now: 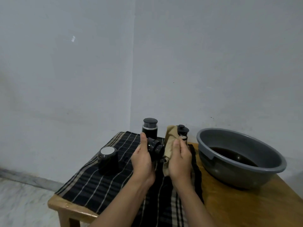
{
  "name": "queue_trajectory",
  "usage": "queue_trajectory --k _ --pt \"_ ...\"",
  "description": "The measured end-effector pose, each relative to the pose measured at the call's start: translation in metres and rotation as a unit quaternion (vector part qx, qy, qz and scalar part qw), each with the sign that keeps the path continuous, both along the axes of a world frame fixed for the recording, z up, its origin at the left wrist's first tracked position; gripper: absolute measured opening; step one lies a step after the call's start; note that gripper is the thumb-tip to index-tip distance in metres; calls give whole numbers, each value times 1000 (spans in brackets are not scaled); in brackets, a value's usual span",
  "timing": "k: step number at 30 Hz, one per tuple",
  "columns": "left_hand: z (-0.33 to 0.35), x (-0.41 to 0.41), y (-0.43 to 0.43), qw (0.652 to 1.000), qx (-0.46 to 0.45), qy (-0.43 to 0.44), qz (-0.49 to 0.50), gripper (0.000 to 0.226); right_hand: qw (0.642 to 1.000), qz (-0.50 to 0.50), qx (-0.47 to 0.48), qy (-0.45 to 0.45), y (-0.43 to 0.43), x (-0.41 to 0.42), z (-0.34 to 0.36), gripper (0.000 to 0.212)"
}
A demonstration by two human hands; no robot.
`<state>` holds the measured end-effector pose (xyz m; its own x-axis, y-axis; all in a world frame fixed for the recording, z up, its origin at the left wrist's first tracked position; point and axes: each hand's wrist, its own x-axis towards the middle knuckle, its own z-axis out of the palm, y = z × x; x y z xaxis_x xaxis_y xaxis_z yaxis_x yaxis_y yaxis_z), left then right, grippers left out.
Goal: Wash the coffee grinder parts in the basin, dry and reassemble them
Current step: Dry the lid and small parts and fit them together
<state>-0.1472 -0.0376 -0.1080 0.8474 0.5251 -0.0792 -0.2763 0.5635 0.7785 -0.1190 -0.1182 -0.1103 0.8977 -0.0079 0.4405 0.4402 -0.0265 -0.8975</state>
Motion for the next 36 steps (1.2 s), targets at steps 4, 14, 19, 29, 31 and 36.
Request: queue_trajectory --k 4,14,19,29,31,36 --pt "2 -2 -10 989 93 89 -71 43 993 23 -48 -106 5 -9 -19 36" --pt "-8 -12 -13 985 117 66 -106 49 992 -16 -97 -85 -8 23 18 42" --pt "-11 -7 -3 977 85 108 -161 53 934 59 -268 -228 -20 23 4 22" --pt "0 2 7 993 42 98 -55 47 968 2 -173 -184 -25 19 -6 17" --pt "1 4 12 992 53 103 -39 46 934 38 -309 -176 -29 14 -17 27" --pt "-29 -1 9 932 344 56 97 44 955 146 -239 94 -36 5 -3 46"
